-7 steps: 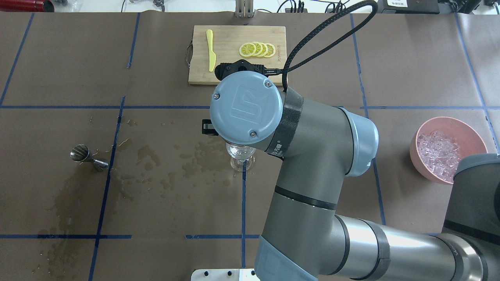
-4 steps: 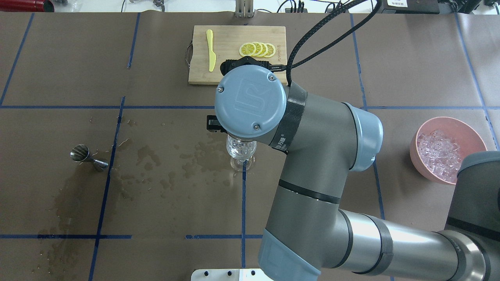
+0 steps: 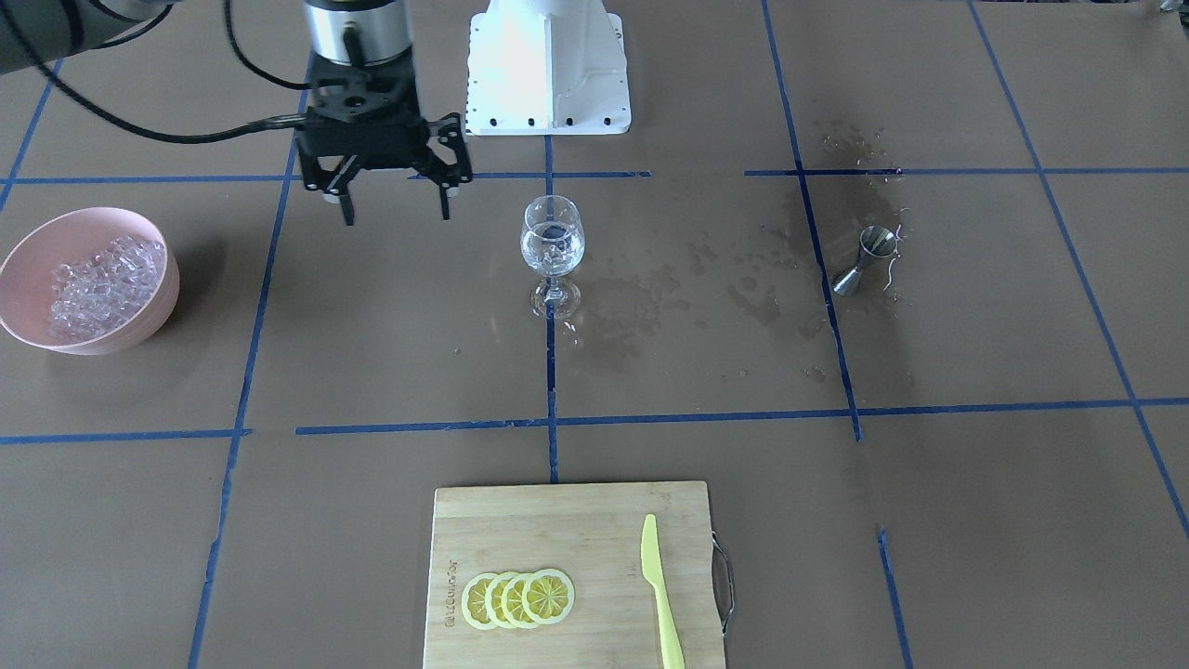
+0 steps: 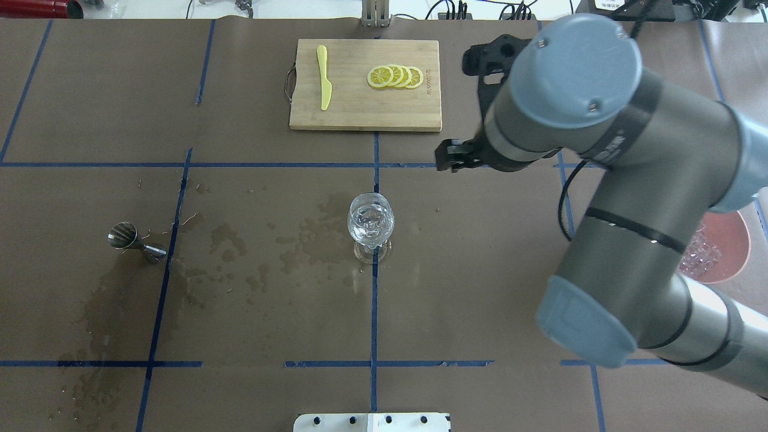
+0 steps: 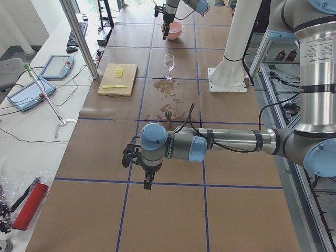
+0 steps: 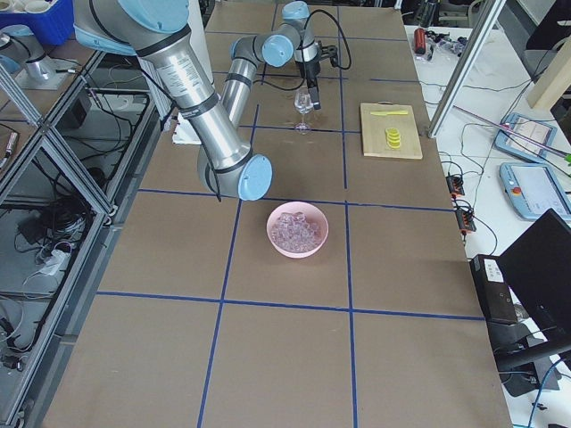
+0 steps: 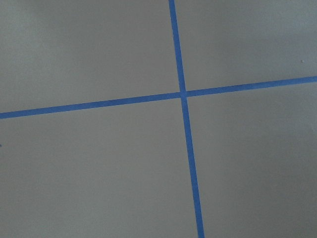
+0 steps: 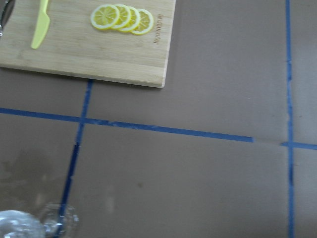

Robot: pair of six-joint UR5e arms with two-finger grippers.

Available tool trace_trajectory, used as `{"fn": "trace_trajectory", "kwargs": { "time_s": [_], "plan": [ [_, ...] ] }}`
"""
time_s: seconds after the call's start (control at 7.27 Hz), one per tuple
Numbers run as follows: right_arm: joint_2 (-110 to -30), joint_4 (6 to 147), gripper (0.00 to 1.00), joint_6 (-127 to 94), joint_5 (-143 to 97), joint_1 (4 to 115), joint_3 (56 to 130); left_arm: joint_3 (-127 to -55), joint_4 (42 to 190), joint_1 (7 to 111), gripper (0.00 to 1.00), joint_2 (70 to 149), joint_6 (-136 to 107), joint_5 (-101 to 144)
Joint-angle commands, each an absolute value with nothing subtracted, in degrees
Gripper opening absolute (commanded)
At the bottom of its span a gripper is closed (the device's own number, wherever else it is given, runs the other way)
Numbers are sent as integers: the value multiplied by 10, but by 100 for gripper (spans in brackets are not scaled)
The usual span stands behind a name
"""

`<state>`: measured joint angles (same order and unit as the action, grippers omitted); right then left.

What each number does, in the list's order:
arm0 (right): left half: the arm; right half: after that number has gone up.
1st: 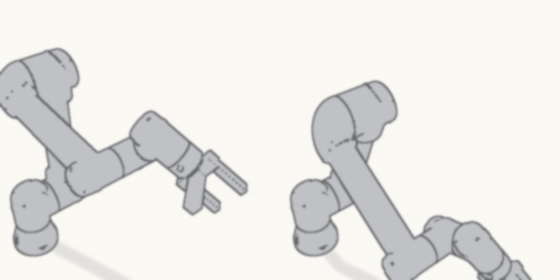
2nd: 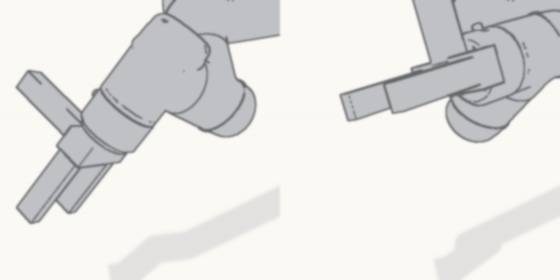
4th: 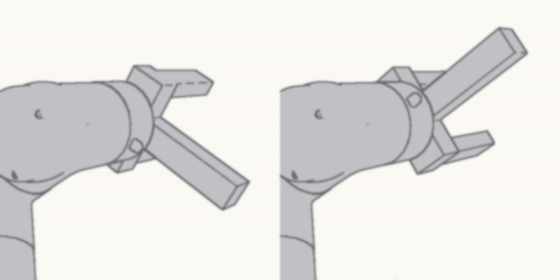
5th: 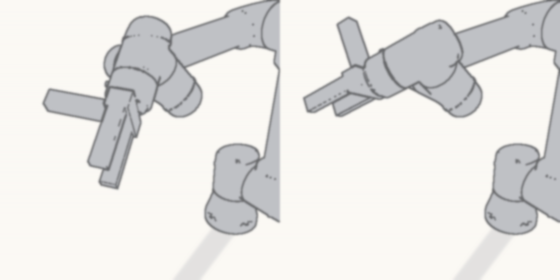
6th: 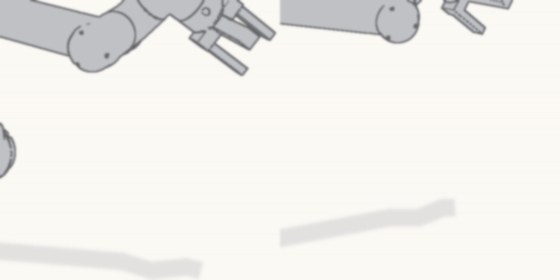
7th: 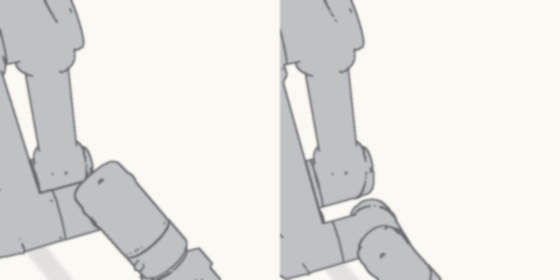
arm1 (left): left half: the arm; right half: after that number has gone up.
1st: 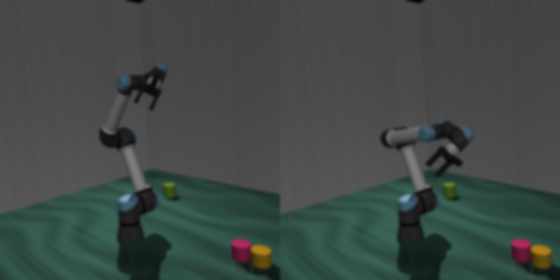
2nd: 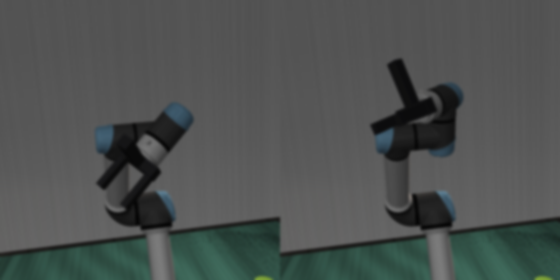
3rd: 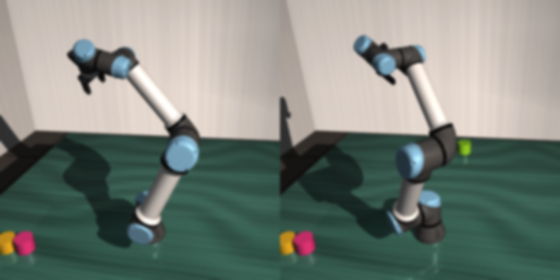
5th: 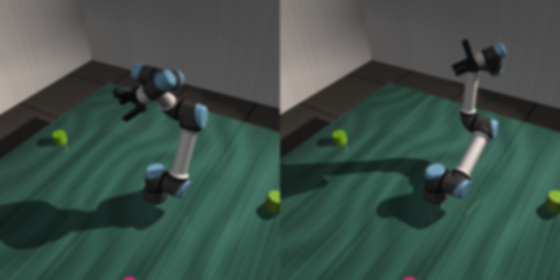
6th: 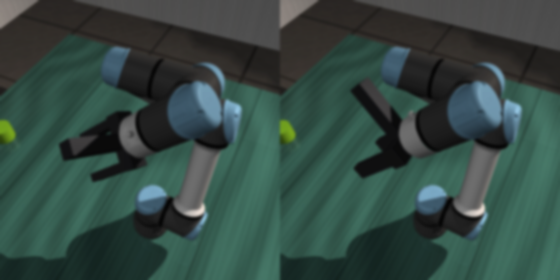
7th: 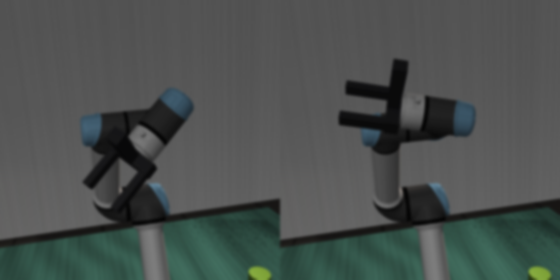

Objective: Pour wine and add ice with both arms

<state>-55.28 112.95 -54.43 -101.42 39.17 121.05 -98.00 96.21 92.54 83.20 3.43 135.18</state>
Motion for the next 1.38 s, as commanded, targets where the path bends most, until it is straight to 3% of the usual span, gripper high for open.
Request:
{"fn": "trace_trajectory", "kwargs": {
  "time_s": [0.0, 0.28, 0.55, 0.96, 1.24],
  "plan": [
    [-682, 1117, 100, -388, -1064, 484, 1261, -981, 962, 925, 100, 831, 34, 1352],
    [-841, 984, 100, -239, -1153, 594, 1246, -983, 962, 925, 100, 832, 35, 1352],
    [-951, 872, 100, -46, -1256, 740, 1141, -983, 962, 925, 100, 831, 34, 1354],
    [-1030, 857, 100, 30, -1285, 856, 1049, -982, 956, 924, 100, 831, 33, 1354],
    [-1041, 856, 100, 43, -1287, 890, 1042, -983, 950, 904, 100, 826, 33, 1352]
  ]
}}
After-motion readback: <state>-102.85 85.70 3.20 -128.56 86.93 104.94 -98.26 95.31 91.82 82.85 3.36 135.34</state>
